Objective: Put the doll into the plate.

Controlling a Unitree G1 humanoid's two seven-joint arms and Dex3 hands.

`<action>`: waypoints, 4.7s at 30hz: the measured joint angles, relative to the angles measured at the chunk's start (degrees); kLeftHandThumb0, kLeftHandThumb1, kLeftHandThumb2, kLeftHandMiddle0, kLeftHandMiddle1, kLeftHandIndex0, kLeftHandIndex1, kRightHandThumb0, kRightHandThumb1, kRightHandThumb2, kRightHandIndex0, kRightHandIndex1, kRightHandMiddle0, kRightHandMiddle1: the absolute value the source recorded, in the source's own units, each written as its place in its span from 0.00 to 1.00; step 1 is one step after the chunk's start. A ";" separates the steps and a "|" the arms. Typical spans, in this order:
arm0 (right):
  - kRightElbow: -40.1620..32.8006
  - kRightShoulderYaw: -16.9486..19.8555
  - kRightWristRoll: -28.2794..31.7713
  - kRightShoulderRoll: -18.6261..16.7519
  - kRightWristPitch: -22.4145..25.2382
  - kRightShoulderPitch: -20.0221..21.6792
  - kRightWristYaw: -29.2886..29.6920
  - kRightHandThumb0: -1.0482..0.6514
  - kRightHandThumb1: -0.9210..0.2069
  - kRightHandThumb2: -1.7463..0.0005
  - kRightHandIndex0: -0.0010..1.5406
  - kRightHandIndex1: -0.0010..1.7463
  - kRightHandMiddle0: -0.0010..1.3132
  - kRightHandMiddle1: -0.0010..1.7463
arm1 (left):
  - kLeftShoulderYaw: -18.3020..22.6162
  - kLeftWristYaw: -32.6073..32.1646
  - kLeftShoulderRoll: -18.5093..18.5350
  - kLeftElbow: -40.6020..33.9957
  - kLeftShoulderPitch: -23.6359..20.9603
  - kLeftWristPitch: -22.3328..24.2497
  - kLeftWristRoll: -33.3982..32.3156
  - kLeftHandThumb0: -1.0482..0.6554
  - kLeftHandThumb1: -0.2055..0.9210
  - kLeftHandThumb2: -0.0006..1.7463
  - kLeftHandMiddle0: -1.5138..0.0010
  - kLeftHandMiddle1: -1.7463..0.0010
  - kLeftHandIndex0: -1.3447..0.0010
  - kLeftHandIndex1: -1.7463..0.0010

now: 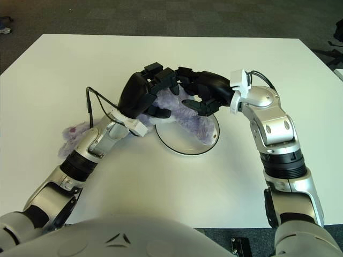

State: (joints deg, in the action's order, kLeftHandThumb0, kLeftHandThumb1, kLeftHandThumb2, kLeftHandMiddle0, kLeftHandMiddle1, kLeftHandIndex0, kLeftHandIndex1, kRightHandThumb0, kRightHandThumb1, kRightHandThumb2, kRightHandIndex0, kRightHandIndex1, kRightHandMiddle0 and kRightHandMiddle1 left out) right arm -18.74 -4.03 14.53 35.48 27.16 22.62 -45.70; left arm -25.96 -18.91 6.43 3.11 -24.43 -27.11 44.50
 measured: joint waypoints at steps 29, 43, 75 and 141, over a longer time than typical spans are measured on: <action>-8.18 -4.44 -3.33 -1.19 14.83 -4.81 15.39 0.40 0.21 0.52 0.07 0.47 0.25 0.99 | -1.24 3.65 -1.47 -0.83 -0.10 -0.93 -0.25 0.61 0.49 0.72 0.60 0.00 0.69 0.06; -6.16 -3.86 -6.81 -3.49 2.38 -8.61 16.16 0.59 0.38 0.38 0.26 0.96 0.30 0.96 | -1.22 3.65 -1.25 -0.92 -0.10 -0.96 0.47 0.61 0.54 0.68 0.62 0.00 0.71 0.08; -7.09 -1.89 -4.91 -4.54 6.59 -9.12 16.35 0.61 0.47 0.29 0.29 1.00 0.33 1.00 | -0.78 2.69 -1.37 -2.77 -0.02 0.36 2.06 0.61 0.52 0.69 0.61 0.00 0.69 0.09; 0.40 2.45 -34.19 -2.04 -17.17 -2.96 24.08 0.62 0.86 0.02 0.59 0.95 0.51 1.00 | 0.25 -14.57 -2.20 4.00 -0.49 -2.23 5.55 0.24 0.83 0.38 0.97 0.24 1.00 0.25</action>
State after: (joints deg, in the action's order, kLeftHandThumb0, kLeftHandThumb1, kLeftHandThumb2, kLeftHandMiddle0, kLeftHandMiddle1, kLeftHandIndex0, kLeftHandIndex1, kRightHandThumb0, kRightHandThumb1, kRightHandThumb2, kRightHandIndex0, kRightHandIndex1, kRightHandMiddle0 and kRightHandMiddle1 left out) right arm -18.34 -1.58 -19.67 33.44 9.99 19.66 -21.63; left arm -25.71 -33.48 4.23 7.11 -24.92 -29.34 50.05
